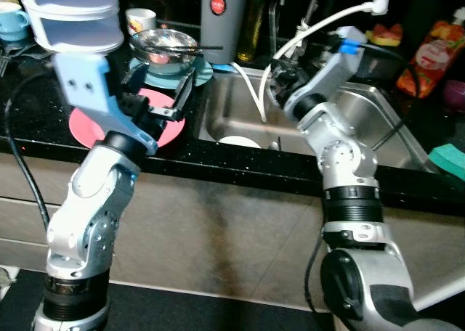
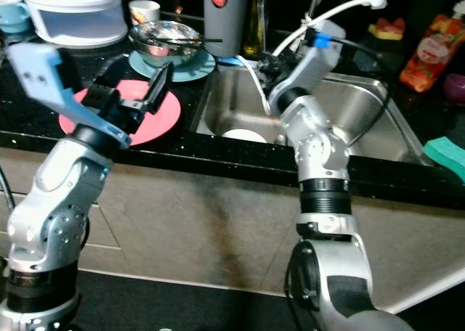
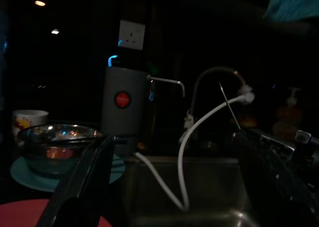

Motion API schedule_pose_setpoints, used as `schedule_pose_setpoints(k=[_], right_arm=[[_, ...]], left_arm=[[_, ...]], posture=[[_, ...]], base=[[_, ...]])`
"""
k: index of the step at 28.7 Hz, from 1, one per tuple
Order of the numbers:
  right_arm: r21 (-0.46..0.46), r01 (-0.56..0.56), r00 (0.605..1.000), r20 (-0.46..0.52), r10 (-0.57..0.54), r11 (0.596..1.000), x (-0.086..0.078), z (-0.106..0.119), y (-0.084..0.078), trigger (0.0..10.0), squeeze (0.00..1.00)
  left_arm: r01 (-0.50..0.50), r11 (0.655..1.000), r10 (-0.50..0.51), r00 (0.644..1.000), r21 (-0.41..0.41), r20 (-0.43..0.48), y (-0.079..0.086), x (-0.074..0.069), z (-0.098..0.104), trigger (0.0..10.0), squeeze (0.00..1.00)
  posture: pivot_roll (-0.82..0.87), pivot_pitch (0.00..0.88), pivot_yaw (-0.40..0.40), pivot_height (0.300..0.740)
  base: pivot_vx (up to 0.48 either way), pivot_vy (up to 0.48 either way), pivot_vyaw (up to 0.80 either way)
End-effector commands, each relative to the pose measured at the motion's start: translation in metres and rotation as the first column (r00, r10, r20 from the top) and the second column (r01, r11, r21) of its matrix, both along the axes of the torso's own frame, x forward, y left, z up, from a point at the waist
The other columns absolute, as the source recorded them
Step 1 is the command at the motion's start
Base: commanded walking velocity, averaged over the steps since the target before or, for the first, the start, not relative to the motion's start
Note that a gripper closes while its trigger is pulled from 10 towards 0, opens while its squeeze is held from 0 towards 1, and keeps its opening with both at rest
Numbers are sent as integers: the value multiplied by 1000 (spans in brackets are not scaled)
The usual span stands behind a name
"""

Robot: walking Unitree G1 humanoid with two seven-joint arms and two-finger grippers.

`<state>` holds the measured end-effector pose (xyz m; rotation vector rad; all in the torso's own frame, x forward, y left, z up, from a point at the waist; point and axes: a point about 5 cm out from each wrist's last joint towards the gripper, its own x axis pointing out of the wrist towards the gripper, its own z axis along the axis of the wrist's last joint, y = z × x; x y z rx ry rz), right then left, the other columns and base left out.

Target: Kitchen organization

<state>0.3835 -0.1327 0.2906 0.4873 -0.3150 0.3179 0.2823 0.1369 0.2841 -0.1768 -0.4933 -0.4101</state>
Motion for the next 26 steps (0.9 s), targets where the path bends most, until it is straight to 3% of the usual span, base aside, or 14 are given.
schedule_pose_setpoints(k=[1, 4, 6, 12, 15, 19, 20, 21, 24, 26], right_arm=[[4, 15, 1000, 8, -15, 1000, 0, 1, -2, 10000, 0], [-12, 25, 1000, 6, -25, 1000, 1, 1, -3, 10000, 0], [-114, 58, 998, 20, -56, 992, 1, 0, -4, 10000, 0], [-226, 92, 996, 27, -88, 970, 2, 0, -5, 10000, 0], [-322, 122, 992, 17, -123, 939, 5, -5, -5, 10000, 0], [-356, 130, 991, 9, -136, 925, 6, -7, -6, 10000, 0], [-410, 141, 988, -3, -156, 901, 8, -11, -7, 10000, 0], [-410, 141, 988, -3, -156, 901, 8, -11, -7, 10000, 0], [-439, 143, 986, -15, -166, 887, 9, -12, -10, 10000, 0], [-472, 141, 986, -13, -167, 870, 11, -12, -14, 10000, 0]], left_arm=[[18, 1000, -18, 1000, 13, -9, -4, -1, -2, 10000, 0], [22, 1000, -22, 1000, 15, -12, -5, -1, -3, 10000, 0], [31, 999, -30, 999, 16, -17, -6, -1, -4, 10000, 0], [46, 999, -45, 999, 17, -25, -8, -3, -6, 10000, 0], [77, 997, -77, 997, 15, -27, -11, -5, -6, 10000, 0], [107, 994, -106, 994, 13, -34, -14, -6, -7, 10000, 0], [195, 980, -193, 980, 42, -56, -22, -12, -11, 10000, 0], [195, 980, -193, 980, 42, -56, -22, -12, -11, 10000, 0], [326, 941, -319, 945, 93, -76, -32, -23, -15, 10000, 0], [442, 881, -428, 897, 168, -111, -39, -35, -22, 10000, 0]], posture=[[163, 0, -105, 740], [161, 0, -104, 740], [161, 0, -104, 740], [157, 0, -106, 740], [160, 0, -109, 740], [160, 0, -109, 740], [163, 0, -112, 740], [163, 0, -112, 740], [163, 0, -112, 740], [161, 0, -114, 740]], base=[[401, 0, 0], [401, 0, 0], [399, 0, 0], [400, 0, 0], [378, 0, 0], [83, 0, 0], [0, 0, 0], [0, 0, 0], [0, 0, 0], [0, 0, 0]])
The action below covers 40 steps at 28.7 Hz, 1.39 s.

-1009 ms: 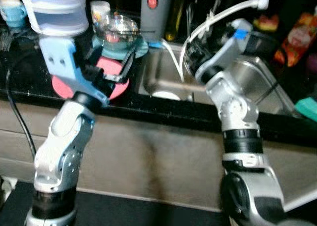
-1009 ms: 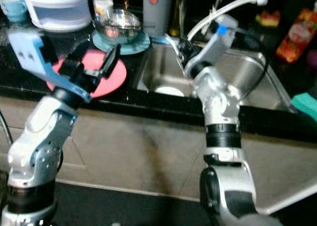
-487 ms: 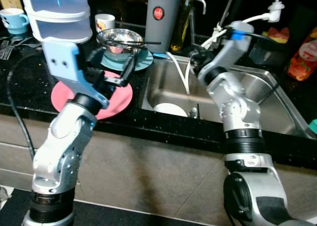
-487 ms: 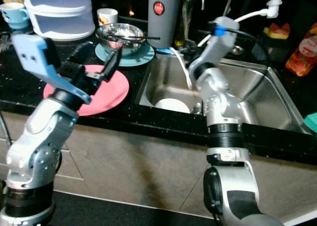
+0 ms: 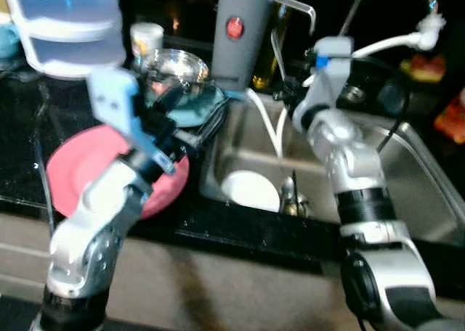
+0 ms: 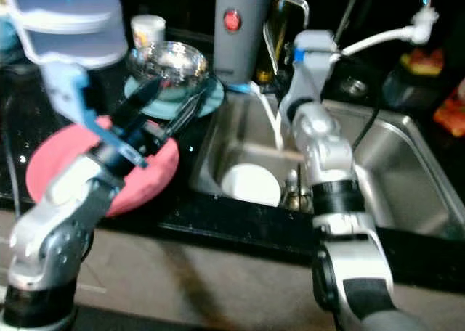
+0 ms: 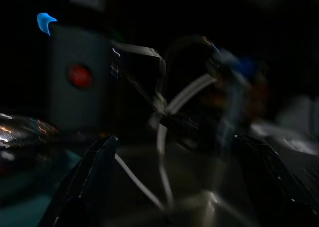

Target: Kitchen organization

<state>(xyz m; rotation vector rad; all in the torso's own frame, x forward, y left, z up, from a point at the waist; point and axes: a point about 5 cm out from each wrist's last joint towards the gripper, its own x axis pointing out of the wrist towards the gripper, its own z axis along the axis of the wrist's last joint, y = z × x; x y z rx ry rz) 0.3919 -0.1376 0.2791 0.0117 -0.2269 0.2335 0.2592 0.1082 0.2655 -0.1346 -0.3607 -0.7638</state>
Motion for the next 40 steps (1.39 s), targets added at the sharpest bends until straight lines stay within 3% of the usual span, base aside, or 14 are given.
schedule_pose_setpoints(k=[1, 4, 7, 10, 11, 14, 15, 18, 25, 32, 34, 38, 39, 40], right_arm=[[-39, 17, 1000, -13, -18, 999, 2, 1, -11, 10000, 0], [-122, -18, 1000, -15, 16, 992, 3, 5, -17, 10000, 0], [-179, -41, 999, -29, 37, 983, 4, 7, -21, 10000, 0], [-330, -27, 998, -64, 6, 944, 5, 4, -30, 10000, 0], [-444, -33, 993, -119, -22, 896, 6, -4, -35, 10000, 0], [-613, -89, 971, -229, -69, 785, 5, -24, -44, 10000, 0], [-613, -89, 971, -229, -69, 785, 5, -24, -44, 10000, 0], [-704, -188, 934, -345, -98, 685, 0, -47, -52, 10000, 0], [-744, -245, 882, -438, -176, 621, -3, -71, -59, 10000, 0], [-758, -301, 852, -487, -194, 578, -7, -85, -57, 10000, 0], [-766, -349, 829, -521, -203, 540, -10, -97, -54, 10000, 0], [-753, -374, 817, -544, -193, 542, -13, -104, -49, 10000, 0], [-746, -370, 818, -544, -186, 554, -12, -104, -48, 10000, 867], [-732, -354, 824, -538, -175, 582, -11, -101, -46, 10000, 1000]], left_arm=[[168, 982, -168, 986, 82, -12, -13, -18, -7, 10000, 0], [252, 959, -247, 968, 133, -49, -12, -29, -13, 10000, 0], [261, 953, -255, 965, 153, -61, -10, -31, -14, 10000, 0], [265, 947, -253, 964, 182, -85, -4, -34, -17, 10000, 0], [251, 946, -236, 967, 205, -93, 0, -34, -20, 10000, 0], [225, 950, -210, 973, 214, -92, 4, -33, -20, 10000, 0], [225, 950, -210, 973, 214, -92, 4, -33, -20, 10000, 0], [210, 954, -195, 977, 216, -87, 6, -32, -19, 10000, 0], [115, 971, -107, 993, 208, -51, 16, -24, -11, 10000, 0], [101, 974, -94, 995, 204, -43, 17, -23, -10, 10000, 0], [91, 975, -85, 996, 203, -41, 18, -22, -10, 10000, 0], [87, 975, -81, 996, 204, -40, 18, -23, -10, 10000, 0], [86, 975, -79, 996, 204, -40, 18, -23, -9, 10000, 0], [84, 976, -77, 996, 202, -40, 18, -23, -9, 10000, 0]], posture=[[161, 0, -114, 740], [158, 0, -113, 740], [156, 0, -114, 740], [158, 0, -117, 740], [158, 0, -117, 740], [160, 0, -118, 740], [160, 0, -118, 740], [161, 0, -119, 740], [163, 0, -117, 740], [163, 0, -117, 740], [163, 0, -117, 740], [165, 0, -117, 740], [165, 0, -117, 740], [169, 0, -118, 740]], base=[[0, 0, 0], [0, 0, 0], [0, 0, 0], [0, 0, 0], [0, 0, 0], [0, 0, 0], [0, 0, 0], [0, 0, 0], [0, 0, 0], [0, 0, 0], [0, 0, 0], [0, 0, 0], [0, 0, 0], [0, 0, 0]])
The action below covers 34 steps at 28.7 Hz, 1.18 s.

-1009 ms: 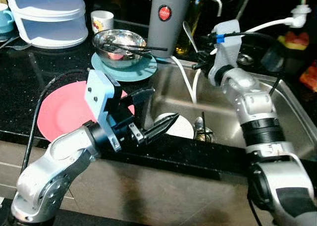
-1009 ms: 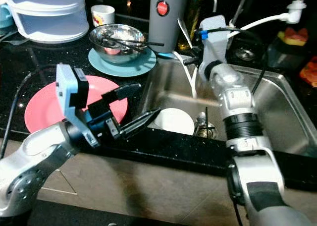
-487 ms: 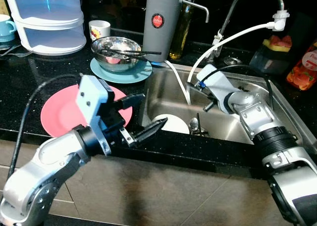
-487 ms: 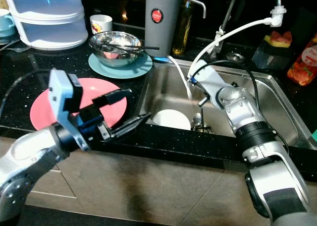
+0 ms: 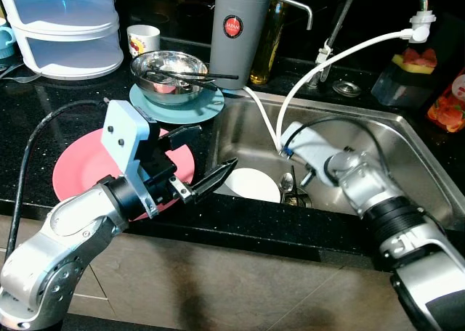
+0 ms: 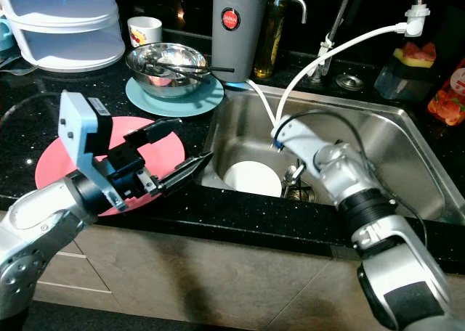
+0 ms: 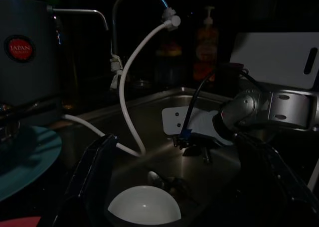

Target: Kitchen organization

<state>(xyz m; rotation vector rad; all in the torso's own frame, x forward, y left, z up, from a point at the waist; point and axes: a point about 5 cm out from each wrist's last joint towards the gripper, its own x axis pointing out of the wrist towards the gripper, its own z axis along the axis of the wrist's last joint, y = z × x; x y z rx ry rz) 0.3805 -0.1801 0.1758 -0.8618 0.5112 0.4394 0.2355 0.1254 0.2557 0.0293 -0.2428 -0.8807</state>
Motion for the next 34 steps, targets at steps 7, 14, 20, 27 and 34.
schedule_pose_setpoints(k=[7, 14, 20, 27, 34], right_arm=[[274, -59, 989, 146, 19, 960, 9, 34, 15, 10000, 1000], [681, -355, 904, 426, 47, 640, 5, 96, 49, 10000, 565], [721, -544, 836, 511, 200, 428, -17, 100, 63, 10000, 0], [734, -573, 819, 524, 232, 366, -22, 96, 64, 10000, 0], [679, -667, 733, 524, 435, 307, -38, 89, 65, 10000, 0]], left_arm=[[-10, 1000, 10, 1000, -6, 1, 0, 0, 1, 10000, 0], [8, 999, -8, 1000, -38, -2, 0, -2, 2, 10000, 0], [-87, 992, 88, 996, -90, 11, 16, -2, 6, 10000, 0], [-385, 903, 397, 917, -192, 27, 68, 2, 18, 10000, 0], [-243, 967, 244, 970, -72, 13, 68, -35, 14, 10000, 0]], posture=[[168, 0, -117, 740], [170, 0, -114, 740], [181, 0, -119, 740], [195, 0, -125, 740], [219, 0, -137, 740]], base=[[0, 0, 0], [0, 0, 0], [0, 0, 0], [0, 0, 0], [0, 0, 563]])
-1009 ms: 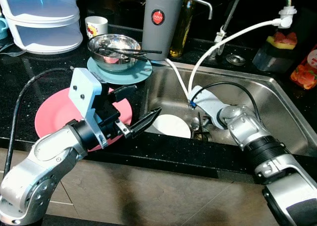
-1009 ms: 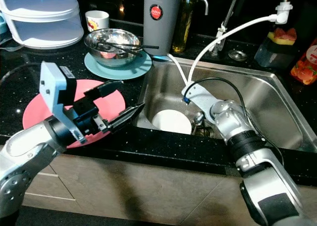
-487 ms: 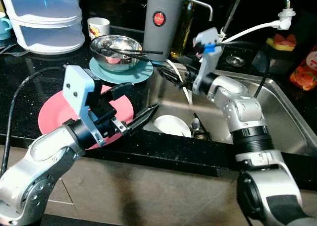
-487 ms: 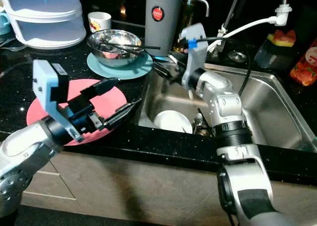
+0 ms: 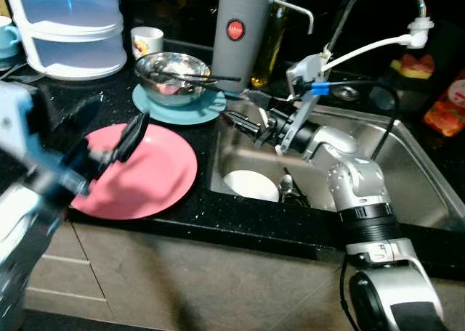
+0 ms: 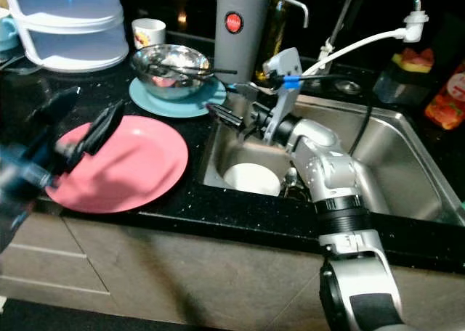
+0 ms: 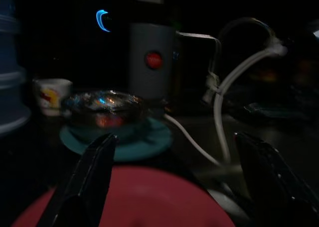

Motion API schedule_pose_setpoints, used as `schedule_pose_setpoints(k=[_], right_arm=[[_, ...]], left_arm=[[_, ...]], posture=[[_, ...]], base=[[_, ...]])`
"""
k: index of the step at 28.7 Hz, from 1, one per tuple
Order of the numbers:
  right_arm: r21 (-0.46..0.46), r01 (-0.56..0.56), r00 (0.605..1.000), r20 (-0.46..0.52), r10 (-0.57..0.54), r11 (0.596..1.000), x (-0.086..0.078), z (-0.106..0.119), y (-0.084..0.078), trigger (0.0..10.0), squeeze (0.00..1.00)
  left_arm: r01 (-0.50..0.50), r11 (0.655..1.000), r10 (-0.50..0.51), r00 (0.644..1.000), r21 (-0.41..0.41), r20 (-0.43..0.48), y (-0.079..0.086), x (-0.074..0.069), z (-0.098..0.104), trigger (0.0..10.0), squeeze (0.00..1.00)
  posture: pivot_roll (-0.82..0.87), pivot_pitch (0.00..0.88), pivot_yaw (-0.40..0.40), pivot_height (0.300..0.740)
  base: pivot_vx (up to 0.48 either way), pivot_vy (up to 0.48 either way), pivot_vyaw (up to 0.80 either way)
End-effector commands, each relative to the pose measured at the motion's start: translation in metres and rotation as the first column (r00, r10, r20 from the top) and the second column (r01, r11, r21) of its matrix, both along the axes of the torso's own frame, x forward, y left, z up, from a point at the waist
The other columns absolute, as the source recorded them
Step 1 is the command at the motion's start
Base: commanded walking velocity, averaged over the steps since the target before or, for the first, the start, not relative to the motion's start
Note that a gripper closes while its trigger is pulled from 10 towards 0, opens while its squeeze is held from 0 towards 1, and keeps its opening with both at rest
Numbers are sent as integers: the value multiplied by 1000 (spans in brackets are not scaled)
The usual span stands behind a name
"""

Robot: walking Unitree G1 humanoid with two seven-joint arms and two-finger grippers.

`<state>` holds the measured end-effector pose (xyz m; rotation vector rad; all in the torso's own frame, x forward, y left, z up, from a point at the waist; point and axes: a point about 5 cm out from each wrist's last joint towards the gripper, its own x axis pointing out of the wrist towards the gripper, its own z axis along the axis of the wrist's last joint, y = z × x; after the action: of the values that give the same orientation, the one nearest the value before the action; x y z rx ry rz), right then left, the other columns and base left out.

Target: Kitchen organization

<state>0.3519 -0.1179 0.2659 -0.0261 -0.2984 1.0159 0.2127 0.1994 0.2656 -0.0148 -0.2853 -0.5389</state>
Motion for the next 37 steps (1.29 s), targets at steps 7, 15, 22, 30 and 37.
schedule_pose_setpoints(k=[7, 15, 22, 30, 37], right_arm=[[-160, -297, 952, 30, 305, 941, -34, -8, 8, 10000, 0], [-274, -279, 949, 68, 308, 920, -38, -13, 14, 10000, 0], [-522, -201, 935, 151, 322, 829, -42, -21, 15, 10000, 0], [-642, -156, 916, 190, 354, 751, -45, -24, 7, 10000, 0], [-659, -161, 927, 156, 342, 735, -45, -25, -13, 10000, 0]], left_arm=[[138, 983, -126, 987, 117, -101, 10, -35, -3, 10000, 0], [153, 973, -119, 974, 175, -191, 25, -49, -8, 10000, 0], [125, 977, -70, 954, 175, -291, 38, -58, -20, 10000, 0], [101, 982, -53, 960, 161, -276, 40, -55, -18, 10000, 0], [115, 983, -75, 962, 141, -261, 35, -50, -18, 10000, 0]], posture=[[228, 0, -141, 740], [229, 0, -136, 740], [235, 0, -137, 740], [232, 0, -138, 740], [218, 0, -131, 740]], base=[[0, 0, 790], [0, 0, 454], [0, 0, 0], [0, 0, 0], [0, 0, 0]])
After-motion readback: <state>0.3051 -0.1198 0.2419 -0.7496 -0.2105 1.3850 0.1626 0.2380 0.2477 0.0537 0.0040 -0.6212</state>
